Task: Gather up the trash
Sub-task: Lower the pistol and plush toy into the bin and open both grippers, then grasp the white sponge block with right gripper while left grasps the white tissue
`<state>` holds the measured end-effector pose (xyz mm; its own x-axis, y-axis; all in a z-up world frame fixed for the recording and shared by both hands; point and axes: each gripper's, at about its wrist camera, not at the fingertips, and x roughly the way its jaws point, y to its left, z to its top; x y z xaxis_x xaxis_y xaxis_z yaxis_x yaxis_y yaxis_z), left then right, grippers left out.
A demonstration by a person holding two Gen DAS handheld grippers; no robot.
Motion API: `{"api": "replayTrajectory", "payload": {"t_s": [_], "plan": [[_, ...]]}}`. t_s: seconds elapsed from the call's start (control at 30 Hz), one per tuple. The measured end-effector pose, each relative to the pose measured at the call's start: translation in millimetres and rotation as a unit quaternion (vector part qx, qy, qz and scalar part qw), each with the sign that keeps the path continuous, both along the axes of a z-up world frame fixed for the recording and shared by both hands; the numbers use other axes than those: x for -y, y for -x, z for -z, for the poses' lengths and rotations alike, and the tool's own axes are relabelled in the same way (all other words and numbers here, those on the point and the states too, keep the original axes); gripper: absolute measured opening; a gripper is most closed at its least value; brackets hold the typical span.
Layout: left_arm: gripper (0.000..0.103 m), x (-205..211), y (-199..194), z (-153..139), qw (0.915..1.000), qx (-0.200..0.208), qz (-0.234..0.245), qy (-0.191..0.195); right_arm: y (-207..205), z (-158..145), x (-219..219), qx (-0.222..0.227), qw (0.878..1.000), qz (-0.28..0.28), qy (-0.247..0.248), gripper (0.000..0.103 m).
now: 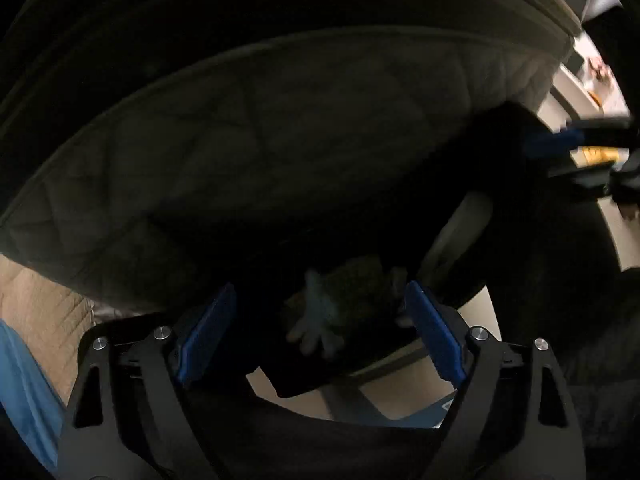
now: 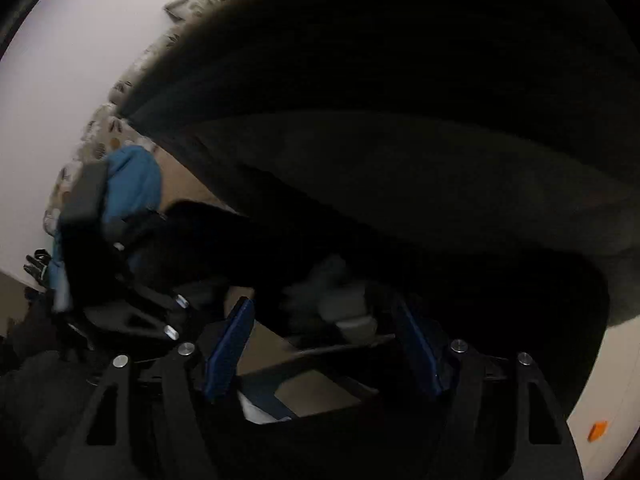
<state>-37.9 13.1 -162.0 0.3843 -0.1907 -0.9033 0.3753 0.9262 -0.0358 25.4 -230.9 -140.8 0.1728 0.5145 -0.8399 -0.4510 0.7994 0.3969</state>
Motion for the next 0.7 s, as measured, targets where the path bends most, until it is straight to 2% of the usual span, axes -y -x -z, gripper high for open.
{"api": "replayTrajectory", "payload": {"t_s": [0.07, 0.13, 0.17, 0.2, 0.23, 0.33, 0.4, 0.47, 0.53, 0.7], "plan": [[0.084, -9.1, 4.7, -23.4, 0.9995, 0.021, -0.003, 0.024, 1.5, -22.6, 10.1, 0.023, 1.000, 0.003, -0.011, 0.071], [0.084, -16.8, 8.1, -48.9, 0.9983, 0.041, -0.011, 0.041, -0.1, -62.1, 23.2, 0.063, 0.997, 0.012, -0.031, 0.071], [0.084, -21.4, 9.5, -66.6, 0.9967, 0.057, -0.016, 0.055, -6.1, -95.3, 34.5, 0.102, 0.993, 0.019, -0.050, 0.073], [0.084, -24.6, 9.0, -79.6, 0.9953, 0.068, -0.021, 0.066, -10.2, -112.8, 40.6, 0.125, 0.990, 0.026, -0.055, 0.075], [0.085, -27.7, 7.9, -100.2, 0.9925, 0.088, -0.026, 0.081, -25.2, -141.3, 51.0, 0.164, 0.984, 0.041, -0.054, 0.082], [0.087, -27.5, 5.5, -151.0, 0.9828, 0.146, -0.034, 0.109, -77.7, -179.2, 66.8, 0.224, 0.972, 0.071, -0.015, 0.085], [0.089, -25.0, -5.9, -176.5, 0.9756, 0.177, -0.040, 0.123, -139.6, -187.3, 74.0, 0.252, 0.961, 0.105, 0.048, 0.085], [0.089, -14.3, -20.1, -196.2, 0.9703, 0.196, -0.049, 0.134, -194.9, -180.9, 81.9, 0.250, 0.955, 0.136, 0.087, 0.085], [0.089, -7.6, -36.1, -202.5, 0.9682, 0.199, -0.058, 0.140, -251.0, -168.1, 91.2, 0.218, 0.957, 0.172, 0.082, 0.085], [0.089, 2.9, -62.8, -188.5, 0.9699, 0.180, -0.063, 0.151, -312.6, -147.7, 101.7, 0.177, 0.957, 0.223, 0.053, 0.082]]}}
